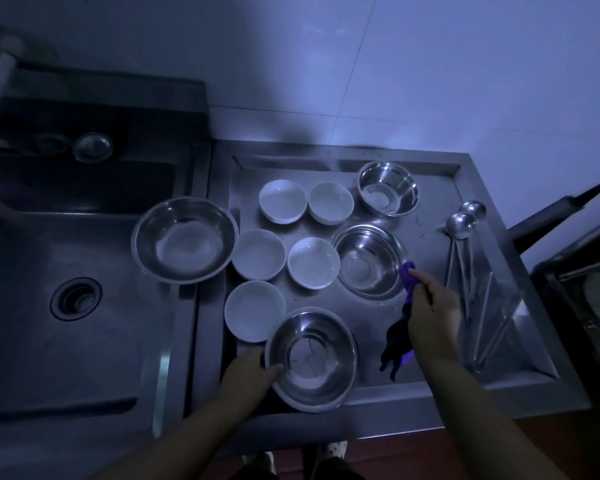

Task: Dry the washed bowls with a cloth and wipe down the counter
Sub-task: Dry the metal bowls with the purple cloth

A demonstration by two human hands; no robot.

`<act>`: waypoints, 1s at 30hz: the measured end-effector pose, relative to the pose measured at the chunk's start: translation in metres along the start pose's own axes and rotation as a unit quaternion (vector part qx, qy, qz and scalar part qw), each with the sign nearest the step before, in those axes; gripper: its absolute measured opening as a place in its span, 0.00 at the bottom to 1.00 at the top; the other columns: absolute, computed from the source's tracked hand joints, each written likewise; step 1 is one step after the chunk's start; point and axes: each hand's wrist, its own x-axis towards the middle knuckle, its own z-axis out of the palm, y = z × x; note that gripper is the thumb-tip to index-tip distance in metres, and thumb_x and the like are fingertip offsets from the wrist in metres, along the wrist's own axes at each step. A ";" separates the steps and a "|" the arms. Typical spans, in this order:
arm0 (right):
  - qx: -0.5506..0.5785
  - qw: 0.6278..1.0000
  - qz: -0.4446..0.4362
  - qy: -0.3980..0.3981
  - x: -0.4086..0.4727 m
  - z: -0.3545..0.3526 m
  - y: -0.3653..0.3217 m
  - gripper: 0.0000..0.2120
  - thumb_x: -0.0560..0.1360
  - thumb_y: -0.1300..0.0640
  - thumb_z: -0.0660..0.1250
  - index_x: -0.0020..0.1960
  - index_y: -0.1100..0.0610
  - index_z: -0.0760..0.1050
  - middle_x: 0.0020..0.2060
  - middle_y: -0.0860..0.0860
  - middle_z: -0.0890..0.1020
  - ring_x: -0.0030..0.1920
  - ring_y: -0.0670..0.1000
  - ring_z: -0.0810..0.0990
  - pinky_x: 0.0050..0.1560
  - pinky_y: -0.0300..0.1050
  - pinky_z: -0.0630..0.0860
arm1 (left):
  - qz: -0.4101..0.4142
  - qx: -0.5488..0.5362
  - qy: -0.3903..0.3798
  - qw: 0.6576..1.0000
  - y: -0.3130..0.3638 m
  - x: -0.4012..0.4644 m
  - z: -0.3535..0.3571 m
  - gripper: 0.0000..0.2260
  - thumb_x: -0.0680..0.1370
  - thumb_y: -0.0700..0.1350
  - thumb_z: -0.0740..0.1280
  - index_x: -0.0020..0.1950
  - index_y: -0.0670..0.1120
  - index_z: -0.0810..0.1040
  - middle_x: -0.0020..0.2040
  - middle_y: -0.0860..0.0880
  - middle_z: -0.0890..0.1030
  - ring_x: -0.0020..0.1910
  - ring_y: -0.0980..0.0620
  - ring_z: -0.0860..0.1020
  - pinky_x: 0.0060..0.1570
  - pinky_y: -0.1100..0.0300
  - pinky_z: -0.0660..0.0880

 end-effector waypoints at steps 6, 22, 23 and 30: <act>0.027 0.999 -0.017 -0.025 0.007 -0.006 0.014 0.15 0.78 0.68 0.59 0.55 0.56 0.80 0.35 0.41 0.77 0.36 0.34 0.76 0.36 0.25 0.69 | -0.084 -0.114 -0.011 0.990 0.018 -0.004 0.024 0.07 0.75 0.42 0.67 0.50 0.40 0.80 0.47 0.45 0.82 0.49 0.48 0.80 0.45 0.62 0.75; 0.025 0.999 -0.035 -0.020 0.071 -0.138 0.070 0.12 0.81 0.62 0.57 0.58 0.58 0.78 0.44 0.56 0.77 0.44 0.56 0.77 0.47 0.54 0.78 | 0.186 -0.028 0.301 0.935 0.163 -0.026 0.052 0.14 0.77 0.40 0.65 0.62 0.51 0.77 0.52 0.52 0.82 0.49 0.58 0.76 0.50 0.63 0.70; 0.024 0.998 -0.047 -0.015 0.074 -0.145 0.070 0.12 0.80 0.63 0.57 0.58 0.59 0.78 0.45 0.56 0.78 0.44 0.55 0.77 0.48 0.55 0.78 | 0.197 -0.016 0.311 0.930 0.171 -0.029 0.052 0.16 0.78 0.41 0.65 0.64 0.52 0.75 0.54 0.52 0.81 0.50 0.58 0.75 0.51 0.63 0.69; 0.047 0.993 -0.111 -0.011 0.081 -0.176 0.058 0.13 0.79 0.67 0.58 0.58 0.60 0.78 0.43 0.55 0.78 0.47 0.61 0.78 0.50 0.61 0.76 | 0.264 0.028 0.333 0.905 0.214 -0.054 0.045 0.21 0.78 0.38 0.64 0.70 0.51 0.70 0.61 0.52 0.78 0.58 0.56 0.75 0.56 0.65 0.69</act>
